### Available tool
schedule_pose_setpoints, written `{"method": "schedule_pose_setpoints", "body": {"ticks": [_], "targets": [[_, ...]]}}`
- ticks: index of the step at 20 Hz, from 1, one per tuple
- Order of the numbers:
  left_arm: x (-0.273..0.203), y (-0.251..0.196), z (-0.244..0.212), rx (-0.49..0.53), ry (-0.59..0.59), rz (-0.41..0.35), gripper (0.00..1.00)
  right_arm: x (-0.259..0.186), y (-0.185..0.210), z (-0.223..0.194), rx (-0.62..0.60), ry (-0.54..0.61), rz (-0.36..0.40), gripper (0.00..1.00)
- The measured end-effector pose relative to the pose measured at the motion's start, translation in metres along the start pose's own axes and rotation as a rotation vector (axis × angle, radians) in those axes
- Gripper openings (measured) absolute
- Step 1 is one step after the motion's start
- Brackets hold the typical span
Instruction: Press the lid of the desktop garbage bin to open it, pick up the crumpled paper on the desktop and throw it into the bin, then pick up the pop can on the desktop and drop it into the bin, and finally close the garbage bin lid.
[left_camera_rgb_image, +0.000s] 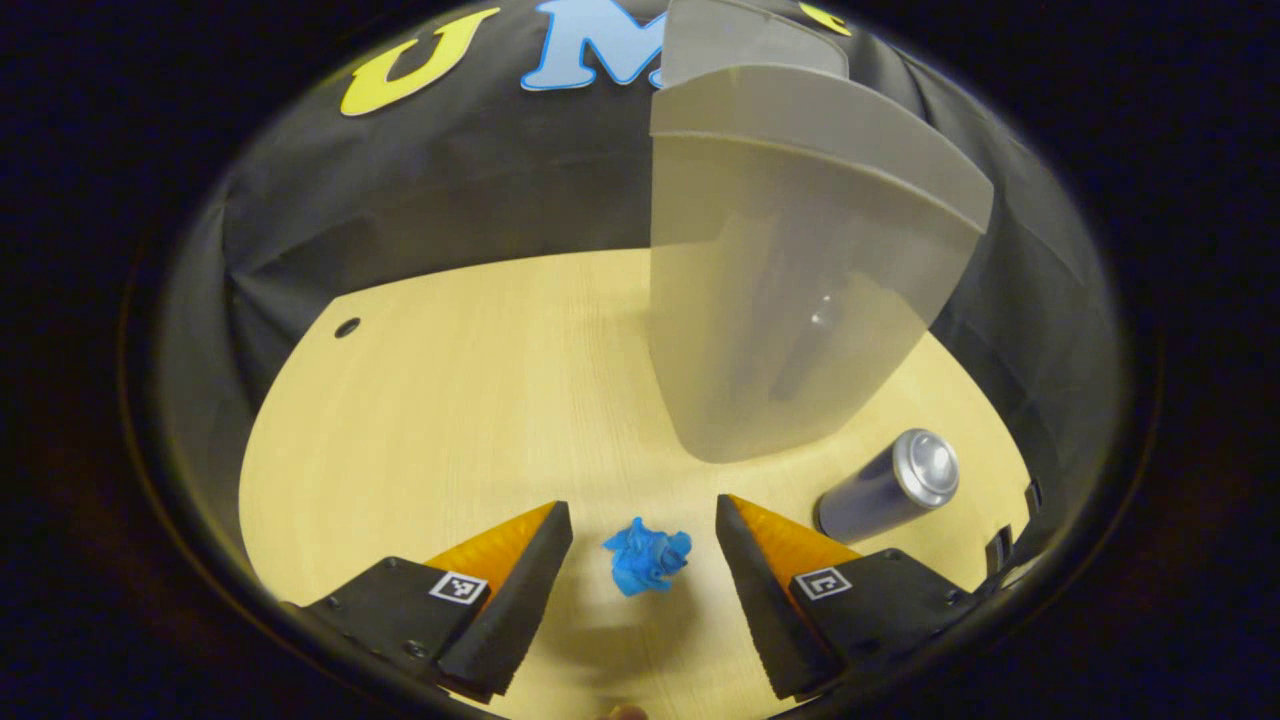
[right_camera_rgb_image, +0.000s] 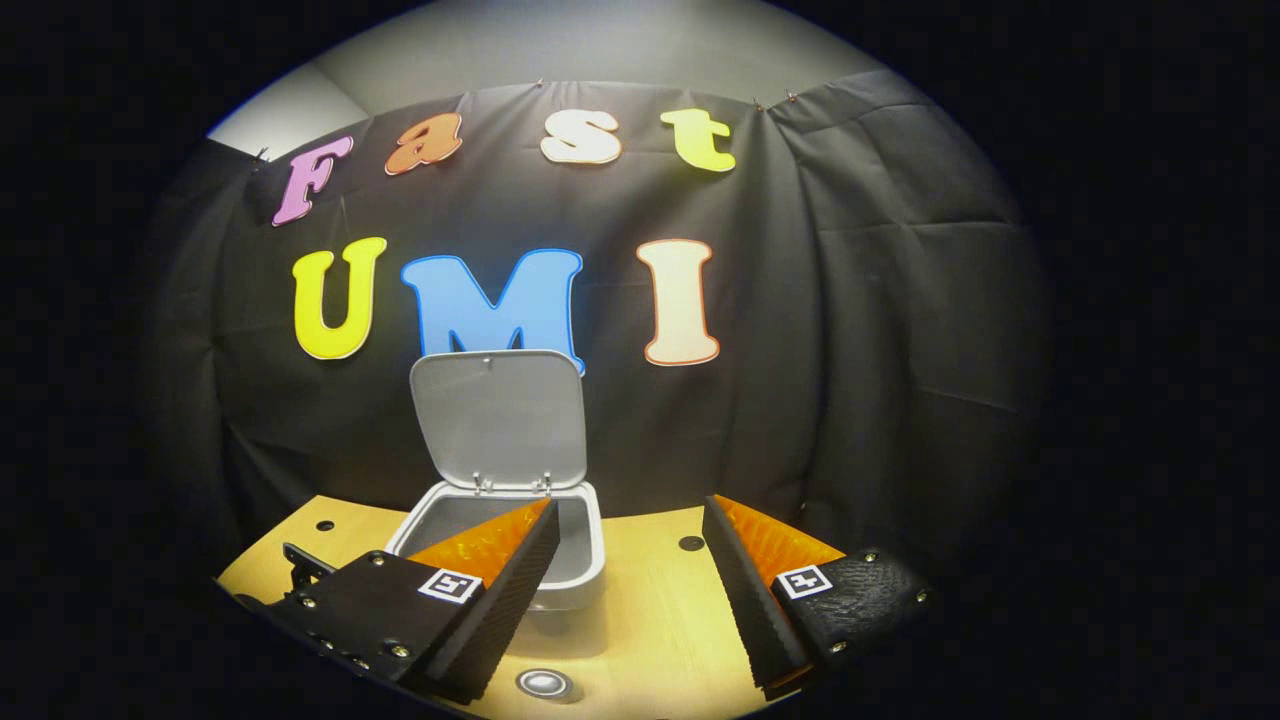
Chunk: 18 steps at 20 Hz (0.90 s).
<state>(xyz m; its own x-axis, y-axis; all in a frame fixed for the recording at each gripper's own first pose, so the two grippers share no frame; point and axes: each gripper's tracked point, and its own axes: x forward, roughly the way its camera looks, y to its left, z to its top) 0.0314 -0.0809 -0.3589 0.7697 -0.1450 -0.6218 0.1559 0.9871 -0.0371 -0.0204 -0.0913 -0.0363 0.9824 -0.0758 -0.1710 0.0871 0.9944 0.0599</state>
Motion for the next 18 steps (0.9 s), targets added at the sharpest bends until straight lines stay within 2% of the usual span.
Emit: {"method": "schedule_pose_setpoints", "body": {"ticks": [9,18], "targets": [[0.034,0.011,-0.03,0.019,0.075,0.016,0.96,-0.016,-0.036,-0.01,-0.013,0.033,-0.084,0.92],[0.045,0.022,-0.038,0.017,0.076,0.075,0.94,-0.016,-0.04,-0.015,-0.016,0.049,-0.094,0.92]]}}
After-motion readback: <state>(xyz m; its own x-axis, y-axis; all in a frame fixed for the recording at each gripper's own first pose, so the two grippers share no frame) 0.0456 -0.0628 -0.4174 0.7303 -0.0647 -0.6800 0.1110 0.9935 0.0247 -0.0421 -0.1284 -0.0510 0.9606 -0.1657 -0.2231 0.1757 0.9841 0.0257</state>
